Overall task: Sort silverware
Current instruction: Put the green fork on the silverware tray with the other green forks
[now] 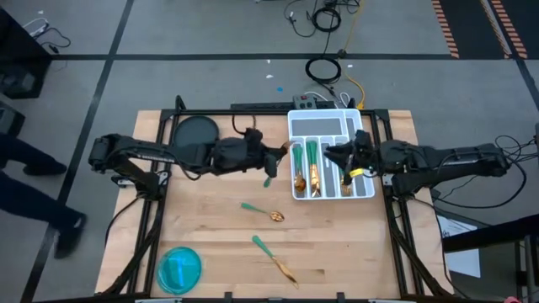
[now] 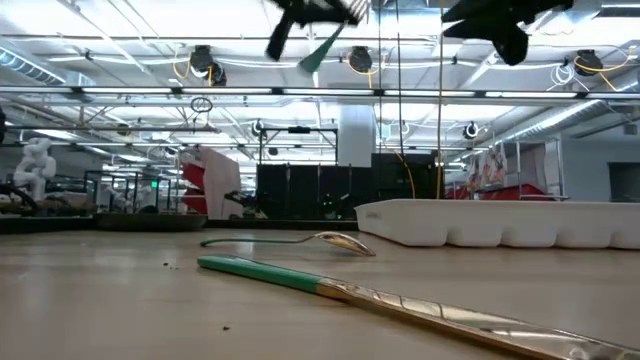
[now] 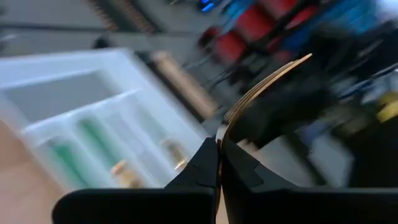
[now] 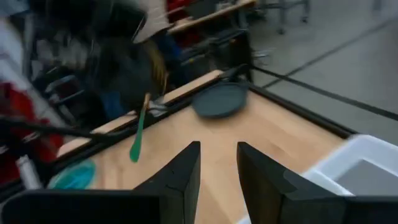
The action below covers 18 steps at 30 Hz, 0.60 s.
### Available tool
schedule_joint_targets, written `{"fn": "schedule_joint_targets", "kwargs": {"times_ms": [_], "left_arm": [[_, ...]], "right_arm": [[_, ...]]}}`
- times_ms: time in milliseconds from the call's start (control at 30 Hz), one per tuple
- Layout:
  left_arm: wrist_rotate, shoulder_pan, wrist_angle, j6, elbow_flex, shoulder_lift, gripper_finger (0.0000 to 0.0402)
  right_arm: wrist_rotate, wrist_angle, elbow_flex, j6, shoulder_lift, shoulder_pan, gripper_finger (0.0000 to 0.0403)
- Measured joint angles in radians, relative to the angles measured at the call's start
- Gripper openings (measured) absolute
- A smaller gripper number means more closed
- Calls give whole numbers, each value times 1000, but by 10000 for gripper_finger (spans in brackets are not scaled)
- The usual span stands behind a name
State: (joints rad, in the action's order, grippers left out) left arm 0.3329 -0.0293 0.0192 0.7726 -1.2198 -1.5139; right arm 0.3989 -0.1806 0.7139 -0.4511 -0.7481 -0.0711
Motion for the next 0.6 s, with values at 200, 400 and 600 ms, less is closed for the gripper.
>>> {"fn": "schedule_joint_targets", "kwargs": {"times_ms": [200,400,600], "left_arm": [[-112,20,212,-81,-1,-10,6],[-160,23,268,-138,0,-20,6],[-222,23,359,-177,0,-39,6]], "right_arm": [[-66,184,-4,117,-58,8,105],[-118,274,-4,150,-73,41,149],[-123,317,-4,170,-74,73,188]]}}
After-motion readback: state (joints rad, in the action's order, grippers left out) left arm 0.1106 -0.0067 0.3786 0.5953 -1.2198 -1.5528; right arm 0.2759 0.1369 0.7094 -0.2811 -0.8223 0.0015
